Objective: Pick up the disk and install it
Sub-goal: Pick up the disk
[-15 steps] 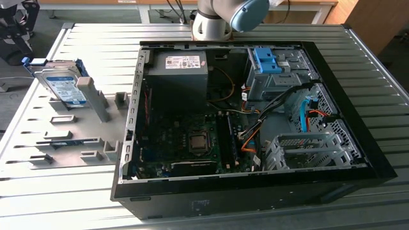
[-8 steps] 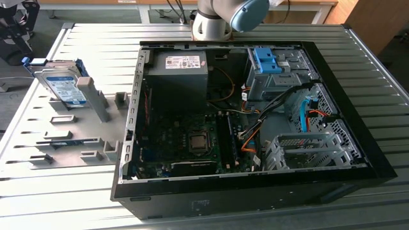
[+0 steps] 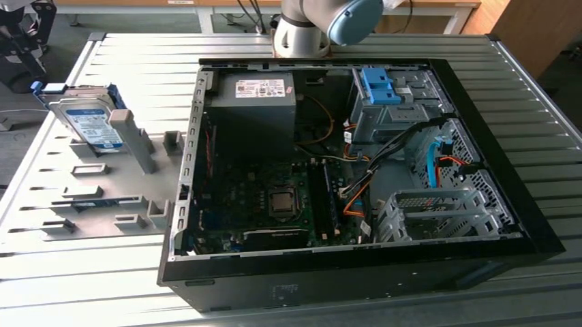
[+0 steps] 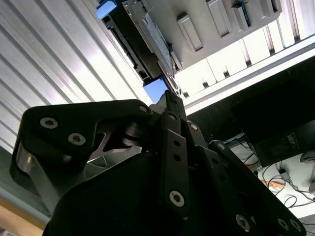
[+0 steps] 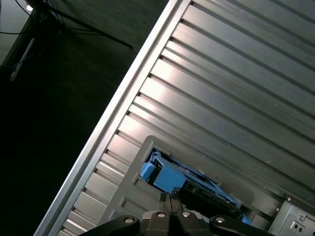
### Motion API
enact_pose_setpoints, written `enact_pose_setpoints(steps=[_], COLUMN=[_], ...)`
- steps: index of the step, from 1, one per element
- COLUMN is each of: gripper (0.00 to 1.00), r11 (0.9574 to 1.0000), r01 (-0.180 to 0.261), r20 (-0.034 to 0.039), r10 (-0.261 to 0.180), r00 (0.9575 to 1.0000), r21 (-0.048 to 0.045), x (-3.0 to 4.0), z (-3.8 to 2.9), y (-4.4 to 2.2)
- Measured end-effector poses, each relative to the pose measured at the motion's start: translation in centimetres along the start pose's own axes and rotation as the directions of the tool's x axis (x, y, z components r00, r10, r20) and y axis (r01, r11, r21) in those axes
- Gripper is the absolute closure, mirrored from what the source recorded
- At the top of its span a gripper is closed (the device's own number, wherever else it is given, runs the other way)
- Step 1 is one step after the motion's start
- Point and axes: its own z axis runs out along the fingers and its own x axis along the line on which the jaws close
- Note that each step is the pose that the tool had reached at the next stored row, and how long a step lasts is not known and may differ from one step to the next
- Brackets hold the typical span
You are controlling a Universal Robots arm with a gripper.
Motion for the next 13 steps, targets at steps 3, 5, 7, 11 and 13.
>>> enact_pose_setpoints(steps=[3,5,7,11,13], gripper=[0.89,0.89,0.89,0.89,0.89], r11=[0.9989,0.9964,0.9927,0.9815,0.9737], r01=[0.047,0.085,0.12,0.191,0.228], r20=[-0.0019,-0.0036,-0.0051,-0.0083,-0.0098], r10=[-0.047,-0.085,-0.12,-0.191,-0.228], r00=[0.9989,0.9964,0.9927,0.9815,0.9737], r21=[0.0003,0.0004,0.0005,0.0004,0.0003], x=[0.0,0.0,0.0,-0.01,0.0], z=[0.03,0.05,0.08,0.2,0.26], y=[0.0,0.0,0.0,-0.01,-0.01])
